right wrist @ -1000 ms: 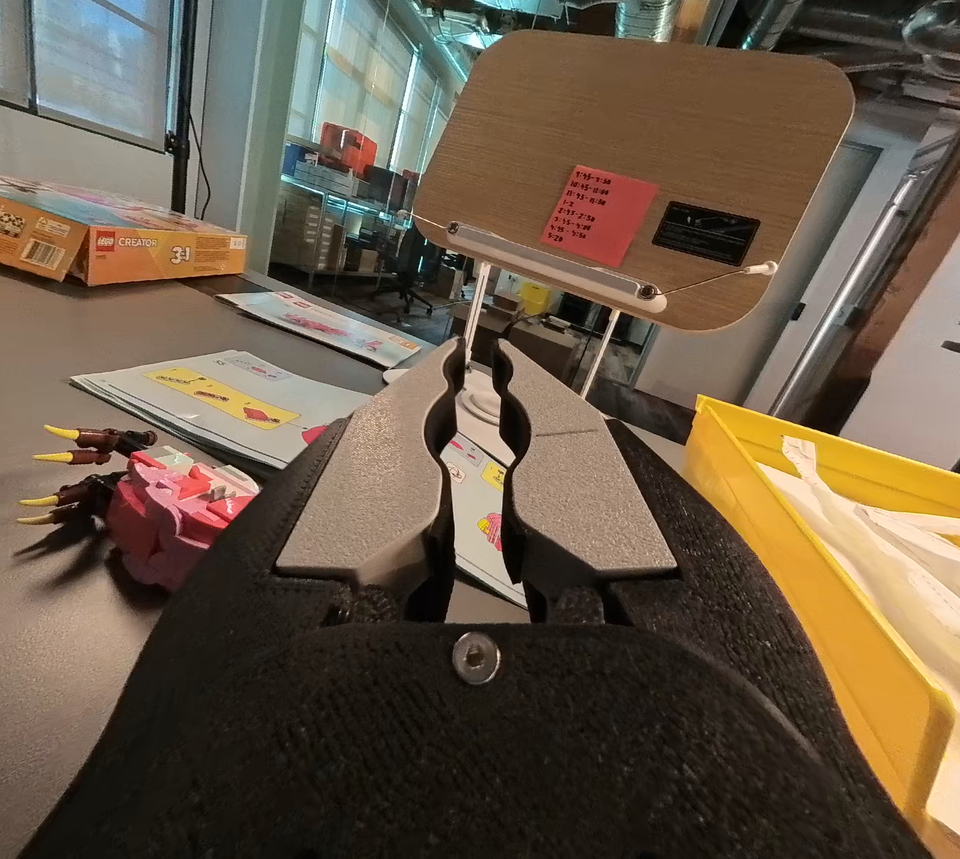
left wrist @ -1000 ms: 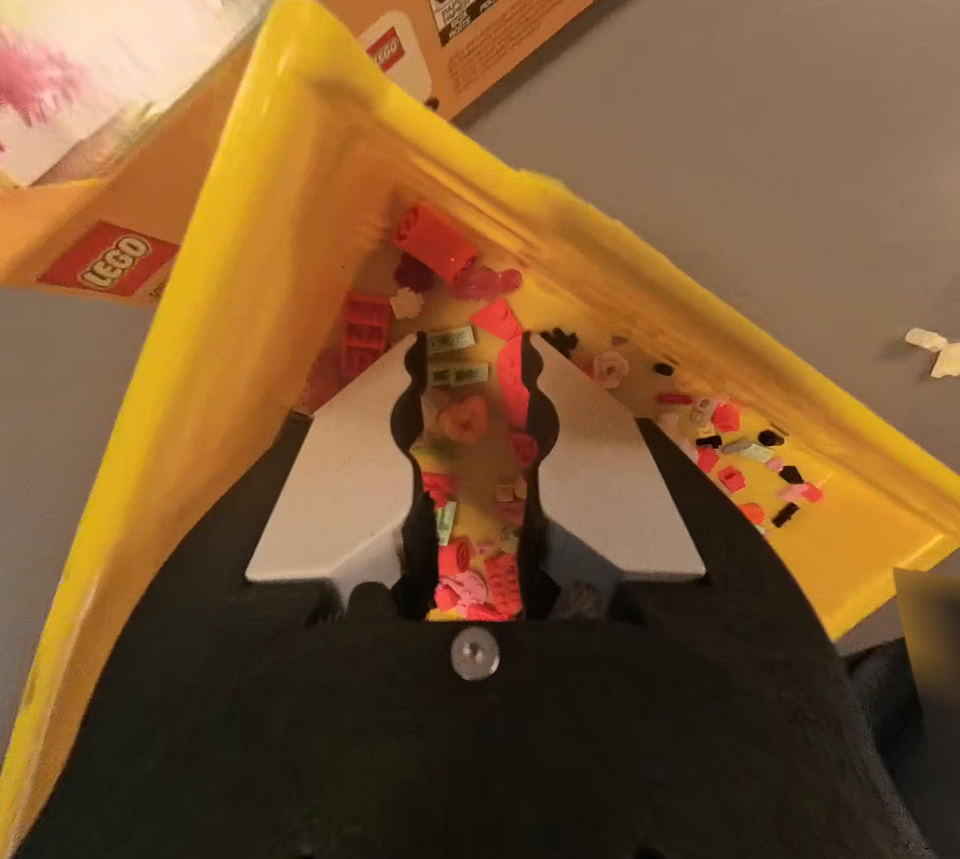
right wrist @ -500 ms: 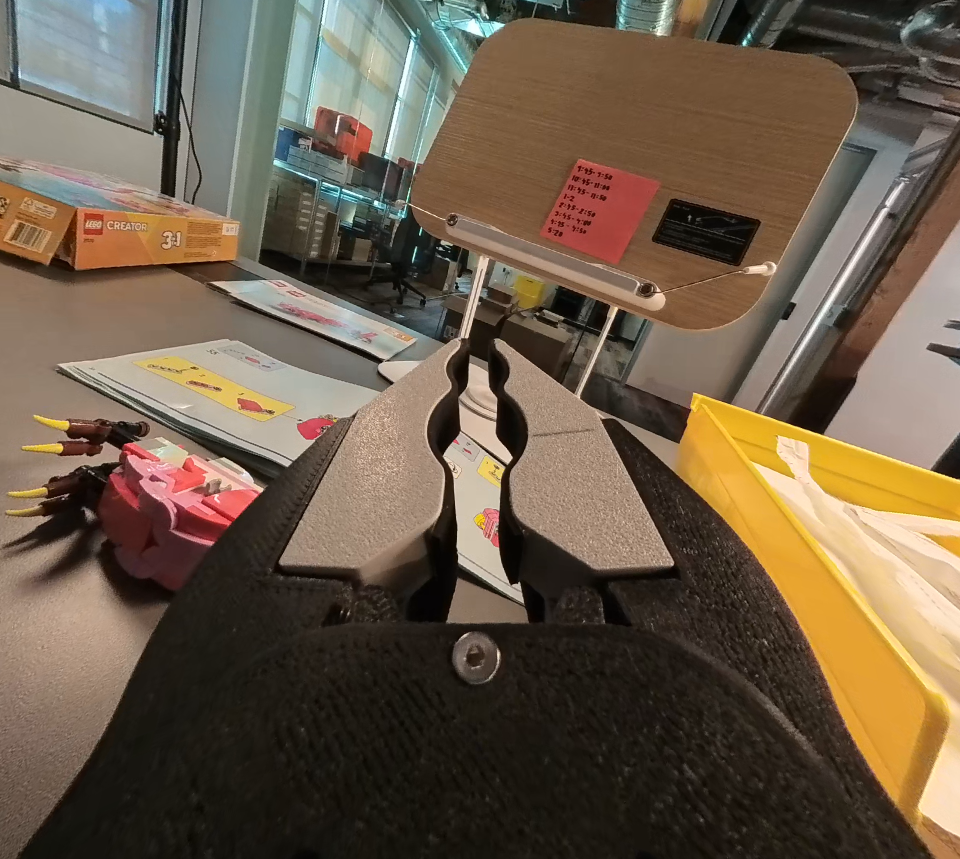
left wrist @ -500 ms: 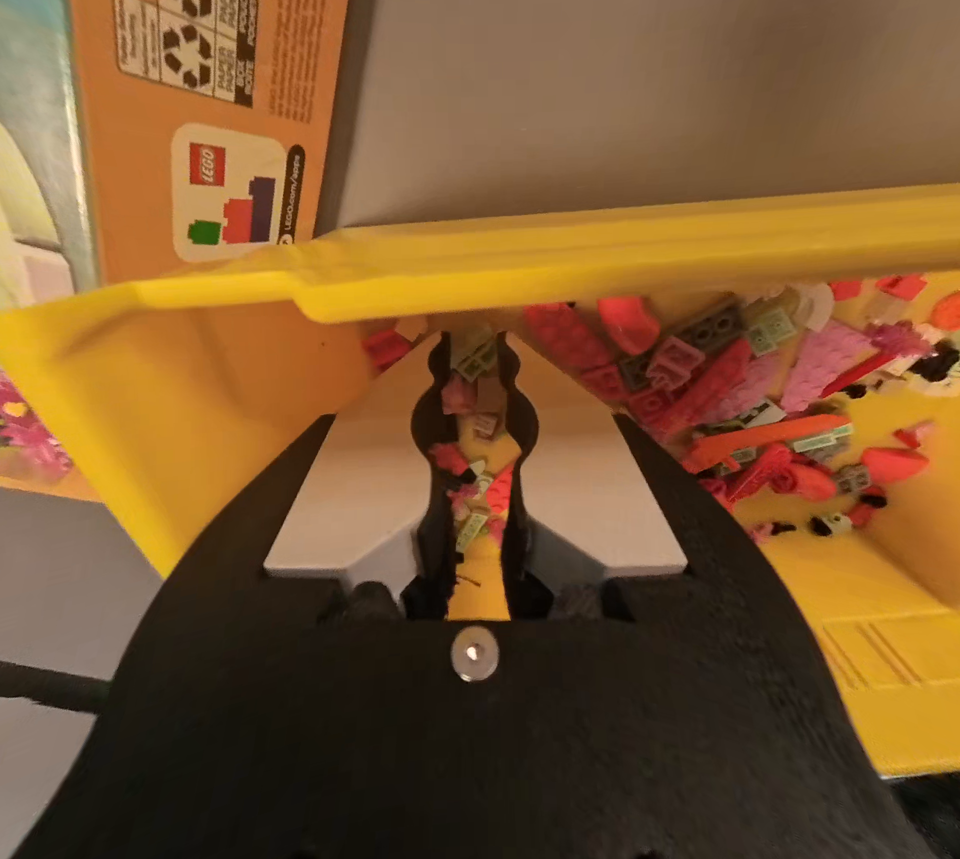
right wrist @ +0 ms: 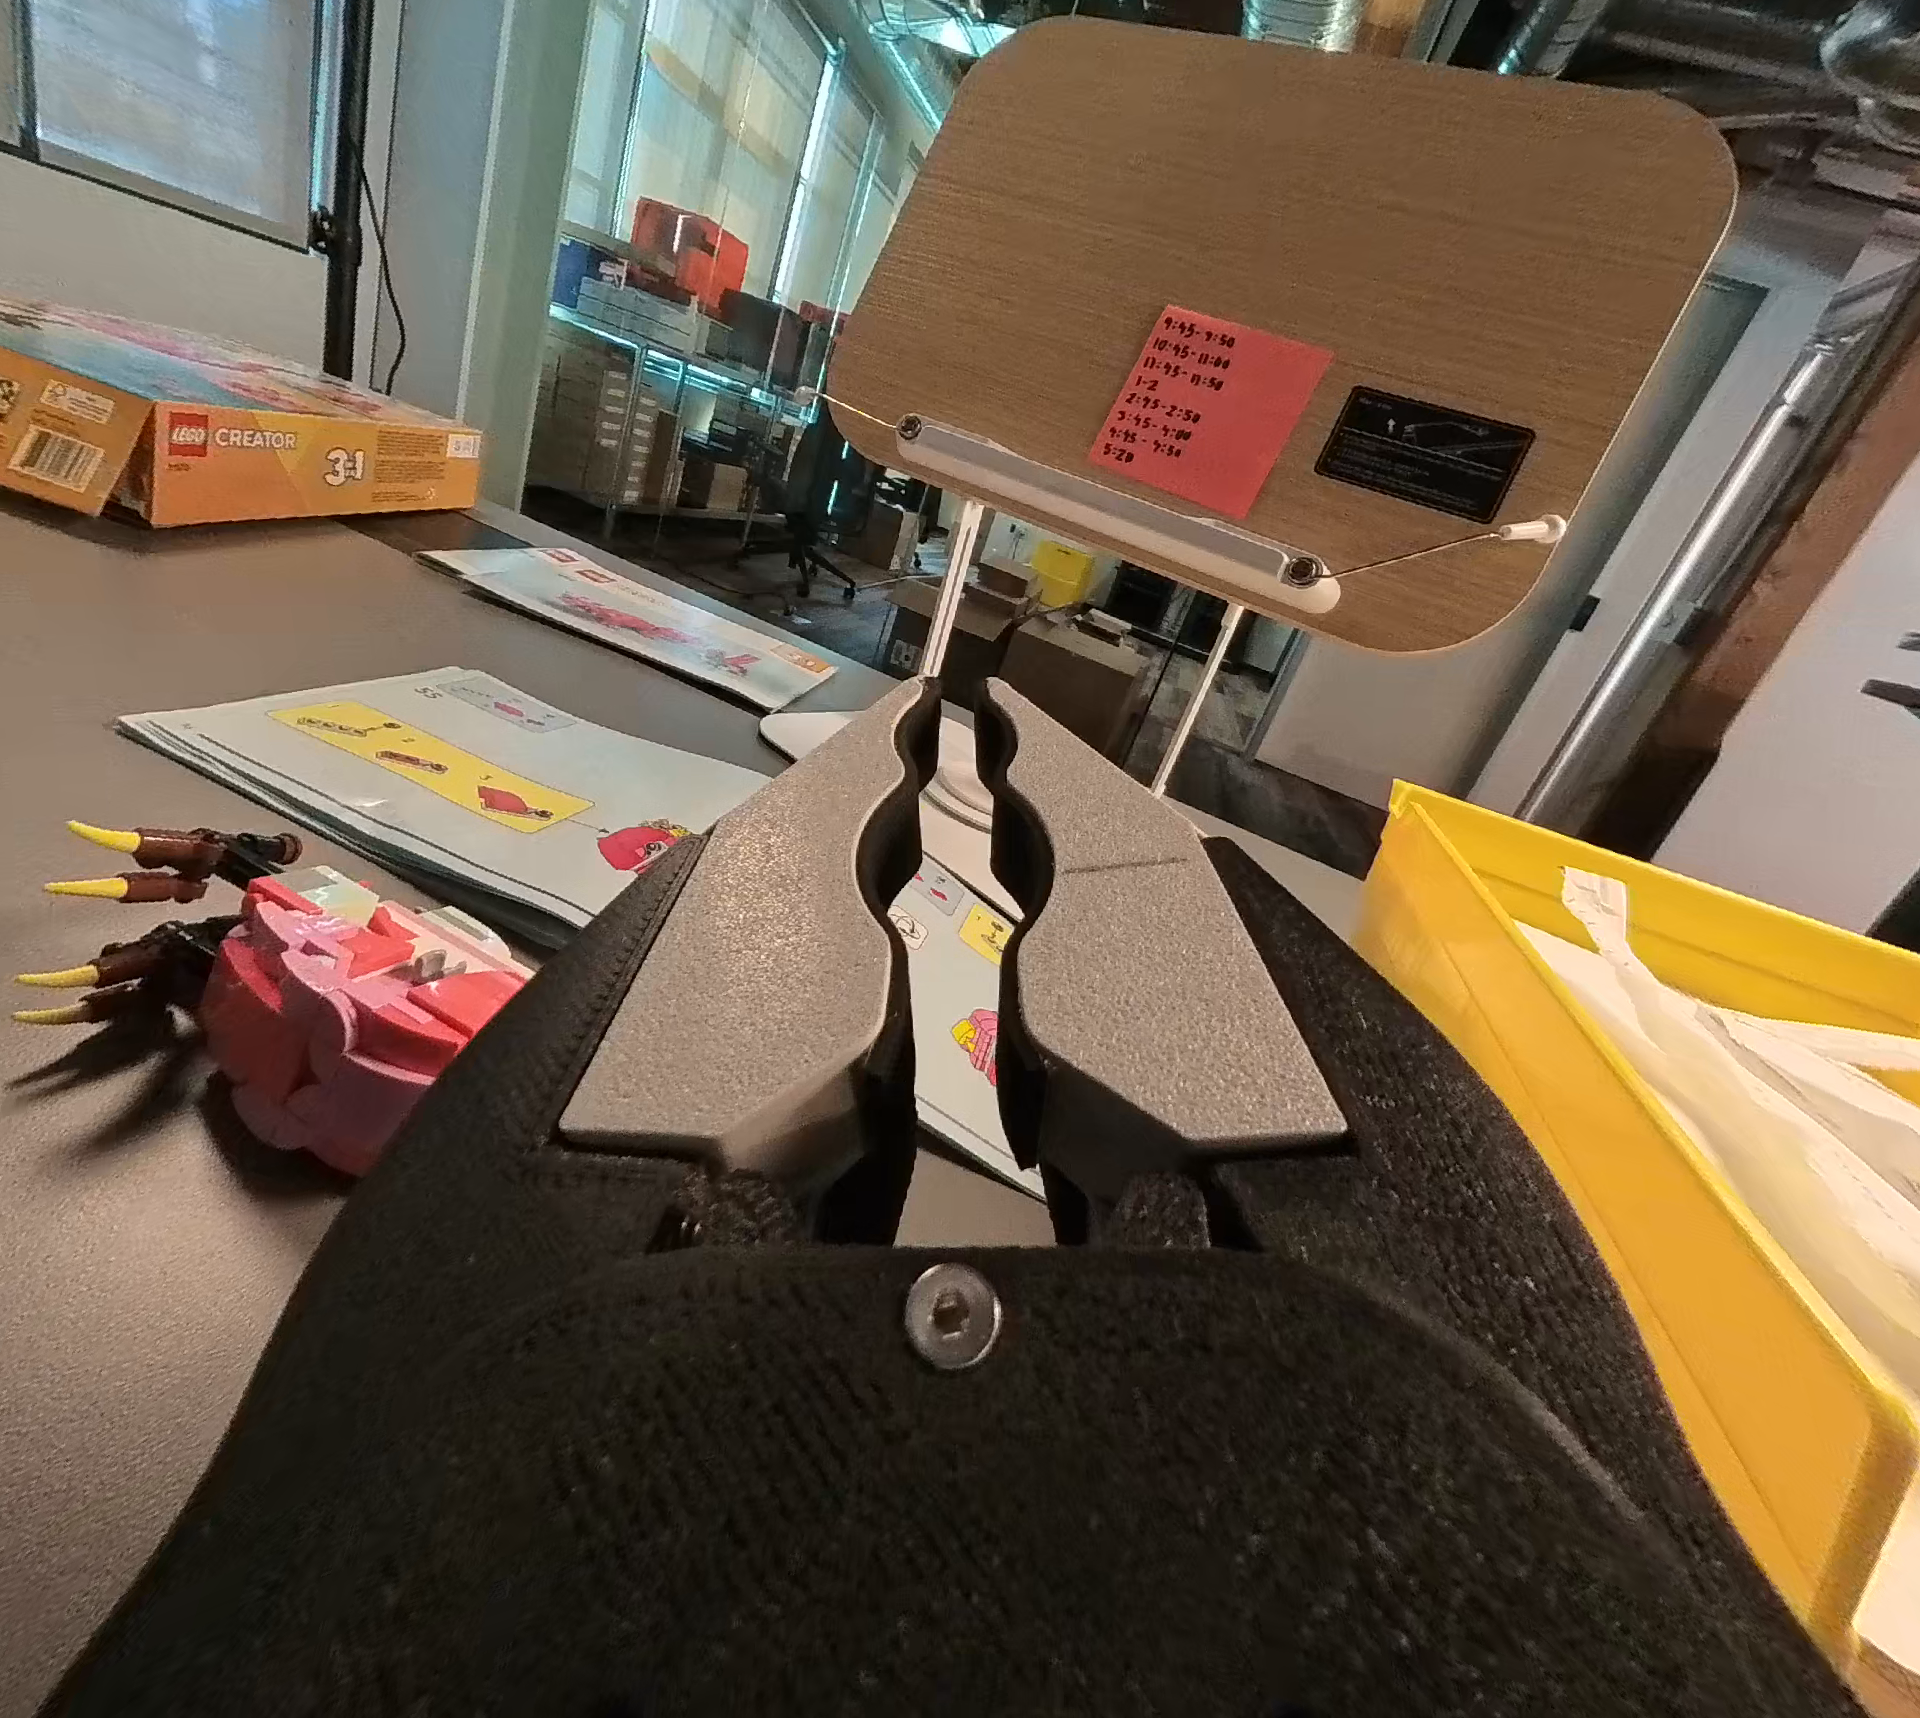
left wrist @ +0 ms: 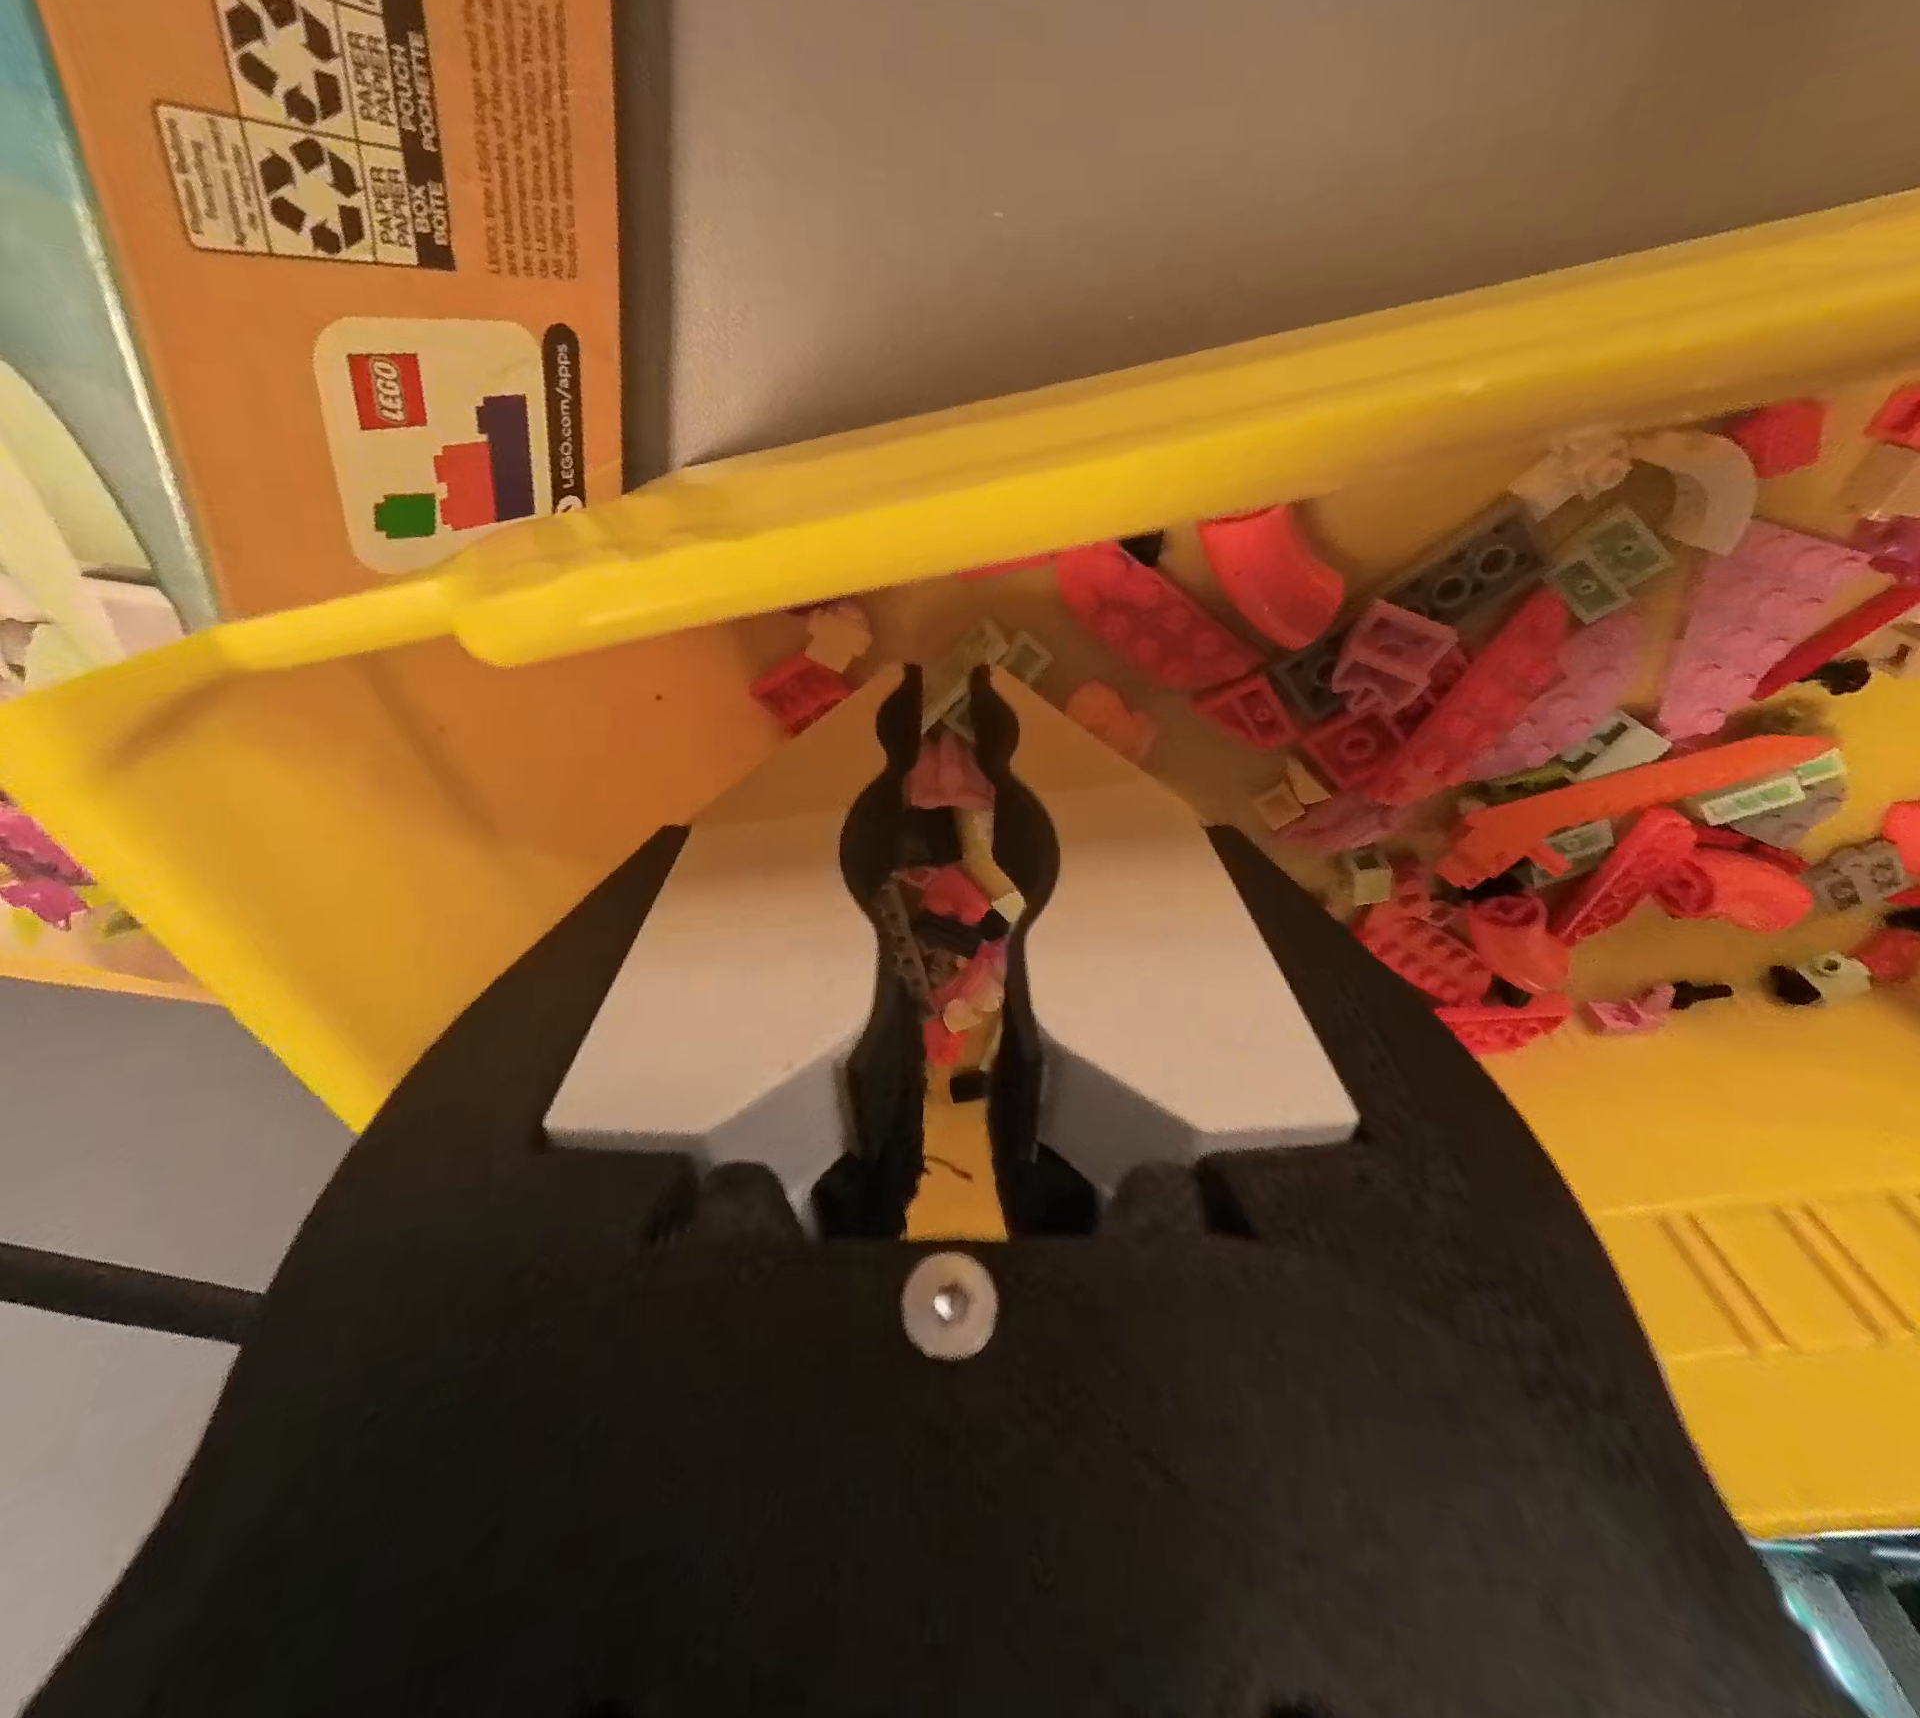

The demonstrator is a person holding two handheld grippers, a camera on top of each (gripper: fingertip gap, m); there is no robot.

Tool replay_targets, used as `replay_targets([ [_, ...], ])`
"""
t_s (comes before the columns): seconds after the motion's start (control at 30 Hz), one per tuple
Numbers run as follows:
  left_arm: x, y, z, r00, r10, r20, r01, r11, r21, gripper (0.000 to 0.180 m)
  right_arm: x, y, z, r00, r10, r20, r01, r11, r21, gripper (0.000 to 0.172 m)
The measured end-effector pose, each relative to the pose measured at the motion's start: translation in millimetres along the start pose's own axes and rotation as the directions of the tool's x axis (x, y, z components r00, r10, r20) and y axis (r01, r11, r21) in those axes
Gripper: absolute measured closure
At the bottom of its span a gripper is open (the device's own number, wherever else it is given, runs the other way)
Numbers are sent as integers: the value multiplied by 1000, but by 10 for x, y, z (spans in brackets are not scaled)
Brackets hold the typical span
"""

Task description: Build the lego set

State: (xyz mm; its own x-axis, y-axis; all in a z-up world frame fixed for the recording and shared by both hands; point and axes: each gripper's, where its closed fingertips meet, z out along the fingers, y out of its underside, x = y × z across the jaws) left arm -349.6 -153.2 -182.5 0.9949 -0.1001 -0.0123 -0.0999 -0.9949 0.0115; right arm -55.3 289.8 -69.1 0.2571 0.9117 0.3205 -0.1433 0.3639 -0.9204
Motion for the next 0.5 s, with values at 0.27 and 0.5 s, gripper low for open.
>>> replay_targets([
  [0.27, 48, -13, 35, 998, 58, -1, -58, 998, -33, 168, -15, 9, 5, 1000, -1, 6, 2, 1000, -6, 167],
  [0.5, 54, -38, 17, 999, 8, -34, -8, 1000, -22, 180, -18, 16, 7, 1000, 2, 9, -2, 1000, -9, 167],
])
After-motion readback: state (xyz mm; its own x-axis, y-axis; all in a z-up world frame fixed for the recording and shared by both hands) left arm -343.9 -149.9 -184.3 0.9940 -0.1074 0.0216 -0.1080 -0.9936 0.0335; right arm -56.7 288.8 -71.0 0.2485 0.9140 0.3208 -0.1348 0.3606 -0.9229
